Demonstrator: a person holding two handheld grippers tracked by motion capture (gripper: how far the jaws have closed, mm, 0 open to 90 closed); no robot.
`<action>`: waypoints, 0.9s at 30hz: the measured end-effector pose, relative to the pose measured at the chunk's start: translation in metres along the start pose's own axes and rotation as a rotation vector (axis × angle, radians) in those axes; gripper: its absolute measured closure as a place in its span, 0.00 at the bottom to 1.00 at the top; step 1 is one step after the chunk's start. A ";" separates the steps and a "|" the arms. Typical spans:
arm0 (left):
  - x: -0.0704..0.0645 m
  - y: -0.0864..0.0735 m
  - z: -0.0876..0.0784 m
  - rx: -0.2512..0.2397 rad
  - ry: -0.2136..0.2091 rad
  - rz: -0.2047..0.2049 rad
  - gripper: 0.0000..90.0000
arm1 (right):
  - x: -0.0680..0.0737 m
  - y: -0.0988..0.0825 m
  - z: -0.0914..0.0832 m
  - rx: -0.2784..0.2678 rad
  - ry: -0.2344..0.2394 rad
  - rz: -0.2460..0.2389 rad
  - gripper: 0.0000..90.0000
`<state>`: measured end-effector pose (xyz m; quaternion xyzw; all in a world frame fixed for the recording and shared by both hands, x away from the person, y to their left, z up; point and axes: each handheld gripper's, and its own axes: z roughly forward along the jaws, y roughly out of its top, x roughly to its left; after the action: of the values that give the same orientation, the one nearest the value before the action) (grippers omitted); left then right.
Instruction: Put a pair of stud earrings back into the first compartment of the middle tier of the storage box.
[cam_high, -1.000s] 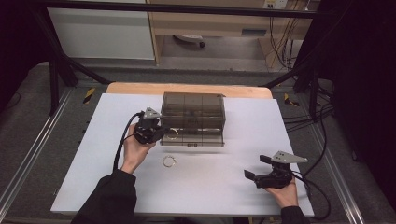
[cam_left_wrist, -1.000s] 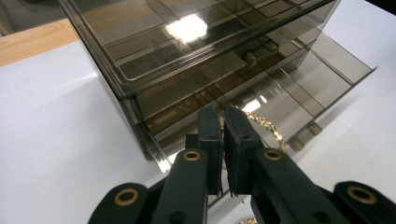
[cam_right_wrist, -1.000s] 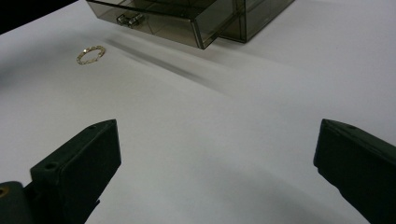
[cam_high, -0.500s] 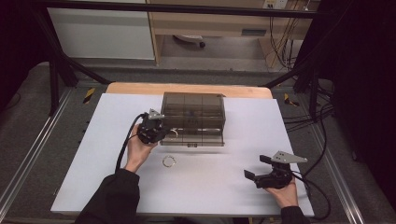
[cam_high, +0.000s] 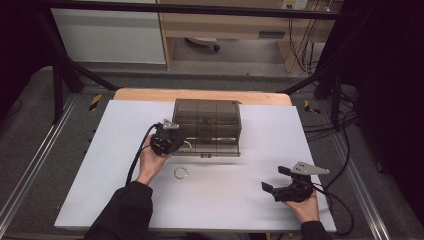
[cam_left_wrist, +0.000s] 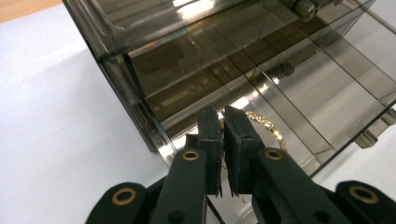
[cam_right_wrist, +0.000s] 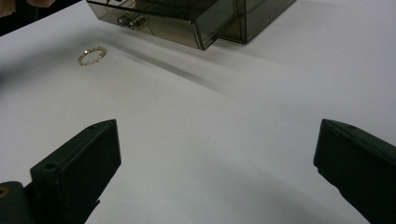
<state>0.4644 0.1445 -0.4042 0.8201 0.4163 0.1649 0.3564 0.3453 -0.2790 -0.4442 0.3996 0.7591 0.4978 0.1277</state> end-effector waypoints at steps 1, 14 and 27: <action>0.000 0.000 -0.001 -0.005 0.002 0.003 0.94 | 0.000 0.000 0.000 0.000 0.000 0.000 0.01; 0.001 -0.002 -0.033 -0.077 -0.033 0.015 0.57 | 0.000 0.000 0.000 -0.003 -0.002 0.004 0.01; 0.002 -0.030 -0.058 -0.085 -0.076 0.048 0.22 | 0.000 0.000 0.000 0.001 -0.001 0.001 0.01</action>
<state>0.4163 0.1842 -0.3860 0.8196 0.3751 0.1598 0.4025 0.3453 -0.2789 -0.4442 0.4004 0.7590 0.4974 0.1276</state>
